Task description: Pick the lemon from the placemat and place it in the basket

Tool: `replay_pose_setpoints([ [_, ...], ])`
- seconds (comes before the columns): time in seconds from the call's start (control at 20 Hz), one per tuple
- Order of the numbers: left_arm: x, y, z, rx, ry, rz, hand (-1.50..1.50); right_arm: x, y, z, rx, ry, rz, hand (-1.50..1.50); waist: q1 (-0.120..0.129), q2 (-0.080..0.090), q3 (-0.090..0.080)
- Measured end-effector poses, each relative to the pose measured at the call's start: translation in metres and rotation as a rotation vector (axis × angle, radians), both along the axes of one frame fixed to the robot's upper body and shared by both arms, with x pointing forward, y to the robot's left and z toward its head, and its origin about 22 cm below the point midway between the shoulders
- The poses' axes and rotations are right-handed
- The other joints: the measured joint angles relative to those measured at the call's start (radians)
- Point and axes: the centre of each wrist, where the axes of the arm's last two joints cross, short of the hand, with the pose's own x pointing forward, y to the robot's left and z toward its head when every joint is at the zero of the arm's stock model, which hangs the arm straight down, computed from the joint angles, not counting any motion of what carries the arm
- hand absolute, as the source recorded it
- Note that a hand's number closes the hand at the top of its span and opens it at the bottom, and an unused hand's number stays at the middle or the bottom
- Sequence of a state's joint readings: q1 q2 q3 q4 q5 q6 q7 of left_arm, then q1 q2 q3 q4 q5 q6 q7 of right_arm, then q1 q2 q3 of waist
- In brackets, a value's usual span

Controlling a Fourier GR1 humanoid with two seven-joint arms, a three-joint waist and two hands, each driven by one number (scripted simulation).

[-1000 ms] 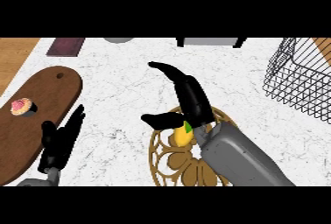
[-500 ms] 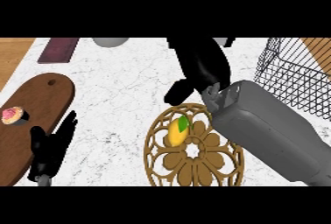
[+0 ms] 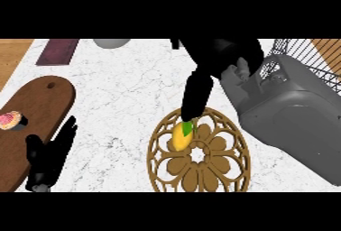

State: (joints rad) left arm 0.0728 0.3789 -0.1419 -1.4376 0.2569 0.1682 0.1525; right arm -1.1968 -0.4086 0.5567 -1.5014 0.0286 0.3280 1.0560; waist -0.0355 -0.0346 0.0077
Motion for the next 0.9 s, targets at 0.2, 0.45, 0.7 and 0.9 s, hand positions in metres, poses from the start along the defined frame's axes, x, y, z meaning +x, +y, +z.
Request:
replay_pose_setpoints([
  [0.2, -0.001, -0.003, 0.001, -0.001, 0.003, -0.002, 0.00, -0.002, -0.008, 0.017, -0.023, 0.046, 0.033, -1.50, -0.003, 0.003, 0.001],
  [0.45, -0.004, -0.002, 0.000, 0.002, -0.011, -0.005, 0.00, -0.009, -0.013, 0.027, -0.032, 0.088, 0.056, -1.50, -0.001, 0.006, 0.001],
  [0.7, -0.004, -0.004, 0.000, 0.002, -0.008, -0.008, 0.00, -0.019, -0.013, 0.014, -0.046, 0.114, 0.071, -1.50, 0.001, 0.011, 0.003],
  [0.9, -0.002, -0.005, 0.003, -0.003, -0.006, -0.012, 0.00, -0.023, -0.012, -0.001, -0.046, 0.122, 0.071, -1.50, 0.009, 0.015, 0.003],
])
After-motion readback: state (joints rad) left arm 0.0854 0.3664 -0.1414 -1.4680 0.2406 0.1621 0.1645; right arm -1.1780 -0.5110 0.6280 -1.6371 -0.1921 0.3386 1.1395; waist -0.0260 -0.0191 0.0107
